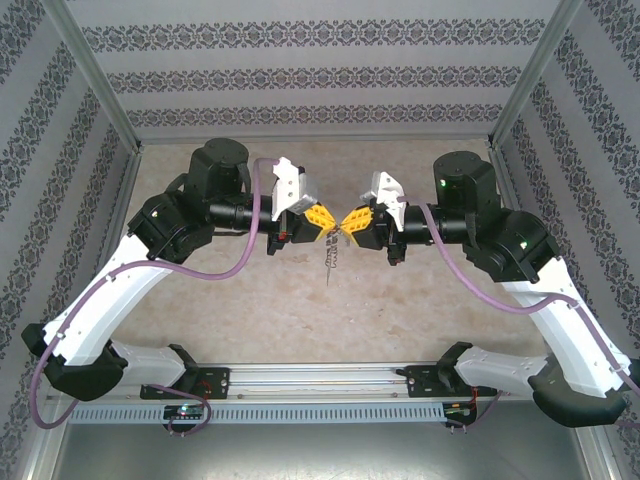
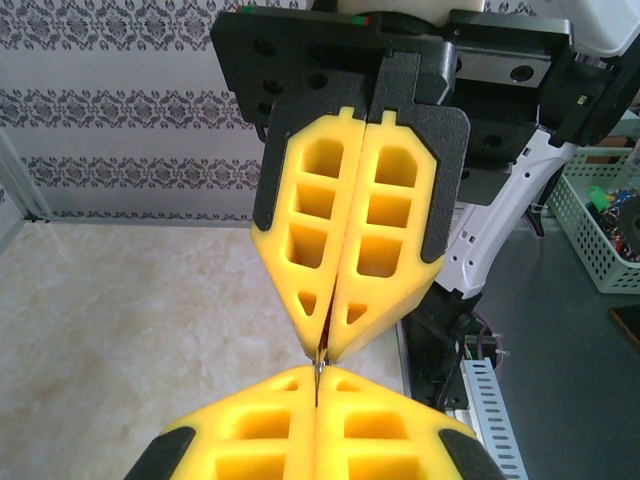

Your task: Put the keys on the keyring

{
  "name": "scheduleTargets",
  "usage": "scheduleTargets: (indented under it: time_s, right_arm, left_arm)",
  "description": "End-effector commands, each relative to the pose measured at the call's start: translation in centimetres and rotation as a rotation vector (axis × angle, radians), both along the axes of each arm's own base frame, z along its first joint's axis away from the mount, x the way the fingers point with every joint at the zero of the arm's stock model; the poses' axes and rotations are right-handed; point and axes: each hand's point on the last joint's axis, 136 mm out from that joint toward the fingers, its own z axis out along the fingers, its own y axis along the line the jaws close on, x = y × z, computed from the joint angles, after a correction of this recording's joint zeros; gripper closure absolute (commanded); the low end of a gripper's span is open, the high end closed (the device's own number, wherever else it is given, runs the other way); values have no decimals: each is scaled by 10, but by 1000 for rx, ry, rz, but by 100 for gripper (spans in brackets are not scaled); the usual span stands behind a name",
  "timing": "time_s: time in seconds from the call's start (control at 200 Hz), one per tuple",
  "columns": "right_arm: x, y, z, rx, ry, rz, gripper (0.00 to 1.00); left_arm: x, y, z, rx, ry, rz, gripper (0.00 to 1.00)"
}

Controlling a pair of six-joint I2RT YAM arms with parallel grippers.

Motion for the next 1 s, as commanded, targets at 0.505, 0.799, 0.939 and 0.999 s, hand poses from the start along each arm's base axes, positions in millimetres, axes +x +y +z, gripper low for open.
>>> scheduleTargets:
  time_s: [0.505, 0.799, 0.939, 0.999]
  right_arm:
    - [3, -4, -6, 33, 90, -1, 90]
    - [9, -7, -7, 59, 112, -28, 89]
    - [10, -8, -9, 68, 121, -42, 90]
    - [11, -8, -11, 72, 126, -49, 88]
  left_arm:
    - [-4, 1, 39, -149, -76, -16, 100]
    - [-3, 1, 39, -148, -73, -25, 100]
    - [-2, 1, 39, -144, -73, -29, 100]
    - [-2, 1, 39, -144, -74, -29, 100]
